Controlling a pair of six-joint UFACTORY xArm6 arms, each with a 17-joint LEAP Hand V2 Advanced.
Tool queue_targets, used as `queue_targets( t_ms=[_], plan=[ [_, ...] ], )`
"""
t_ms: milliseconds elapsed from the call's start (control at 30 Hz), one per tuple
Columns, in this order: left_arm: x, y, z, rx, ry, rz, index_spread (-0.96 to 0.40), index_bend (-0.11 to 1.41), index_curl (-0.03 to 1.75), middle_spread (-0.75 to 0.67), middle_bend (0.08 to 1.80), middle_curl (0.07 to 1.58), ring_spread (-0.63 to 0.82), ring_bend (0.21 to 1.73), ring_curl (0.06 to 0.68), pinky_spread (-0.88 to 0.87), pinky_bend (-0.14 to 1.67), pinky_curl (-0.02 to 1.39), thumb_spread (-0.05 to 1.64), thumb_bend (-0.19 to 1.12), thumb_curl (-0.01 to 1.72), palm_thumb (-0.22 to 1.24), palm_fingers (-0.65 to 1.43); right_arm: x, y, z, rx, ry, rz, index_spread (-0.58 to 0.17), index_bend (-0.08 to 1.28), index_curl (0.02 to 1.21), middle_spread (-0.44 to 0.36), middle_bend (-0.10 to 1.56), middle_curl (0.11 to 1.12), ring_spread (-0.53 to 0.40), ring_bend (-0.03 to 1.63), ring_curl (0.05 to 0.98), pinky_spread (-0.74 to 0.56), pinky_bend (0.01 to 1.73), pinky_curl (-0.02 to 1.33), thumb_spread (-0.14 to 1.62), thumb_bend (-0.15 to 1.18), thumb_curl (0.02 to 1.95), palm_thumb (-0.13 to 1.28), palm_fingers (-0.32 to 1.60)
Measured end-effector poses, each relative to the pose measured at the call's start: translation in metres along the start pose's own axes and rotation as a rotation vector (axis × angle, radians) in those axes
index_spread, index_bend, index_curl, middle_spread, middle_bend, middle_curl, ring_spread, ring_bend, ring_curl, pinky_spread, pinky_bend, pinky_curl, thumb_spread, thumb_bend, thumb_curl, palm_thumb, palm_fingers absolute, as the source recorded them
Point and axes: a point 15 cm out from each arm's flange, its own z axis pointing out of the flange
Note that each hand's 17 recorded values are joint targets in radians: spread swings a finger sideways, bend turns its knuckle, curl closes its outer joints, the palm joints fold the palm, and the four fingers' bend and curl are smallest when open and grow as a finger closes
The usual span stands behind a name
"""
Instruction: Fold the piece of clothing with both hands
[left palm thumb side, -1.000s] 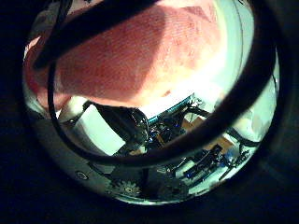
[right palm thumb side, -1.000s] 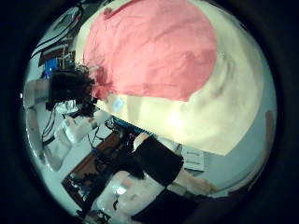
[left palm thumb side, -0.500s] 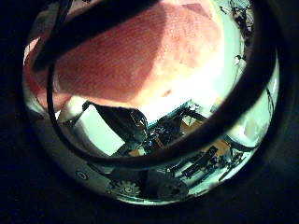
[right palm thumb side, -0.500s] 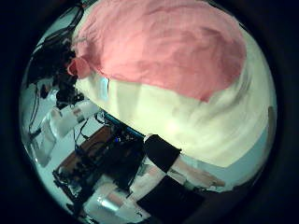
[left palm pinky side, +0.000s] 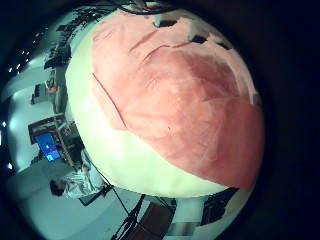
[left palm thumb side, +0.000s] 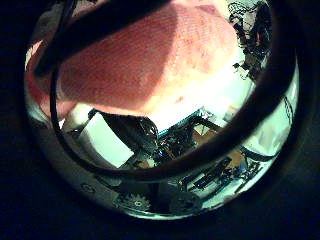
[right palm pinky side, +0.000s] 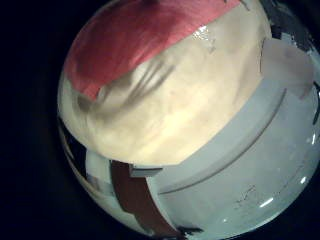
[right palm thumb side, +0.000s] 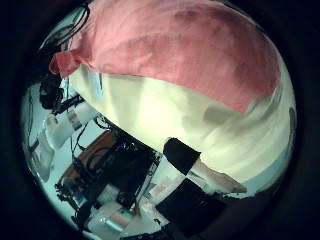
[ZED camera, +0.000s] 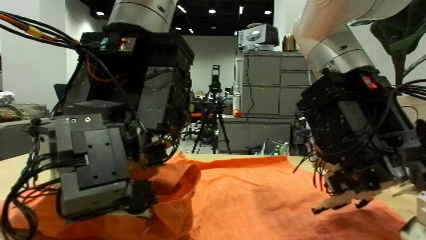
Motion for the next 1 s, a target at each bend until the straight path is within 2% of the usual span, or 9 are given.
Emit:
queue_targets(
  t_ms=[833, 1000],
  plan=[
    [-0.003, -0.003, -0.016, 0.027, 0.003, -0.003, -0.42, 1.38, 0.69, -0.14, 0.46, 0.49, 0.18, 0.43, 0.185, 0.26, 0.16, 0.14, 1.39, -0.01, 0.33, 0.68, 0.38, 0.001, -0.007, 0.018, -0.048, 0.026, 0.003, -0.271, 0.16, 0.3, -0.046, 0.25, 0.37, 0.021, 0.38, 0.258, 0.15, 0.27, 0.28, 0.93, -0.03, 0.32, 0.53, 0.3],
    [-0.004, -0.002, -0.018, 0.028, 0.002, -0.004, -0.42, 1.39, 0.69, -0.14, 0.45, 0.49, 0.18, 0.41, 0.183, 0.26, 0.16, 0.15, 1.39, -0.01, 0.33, 0.68, 0.37, 0.0, -0.008, 0.021, -0.057, 0.036, 0.004, -0.277, 0.17, 0.3, -0.069, 0.29, 0.38, -0.016, 0.4, 0.26, 0.12, 0.25, 0.27, 0.93, -0.02, 0.33, 0.58, 0.35]
  ],
)
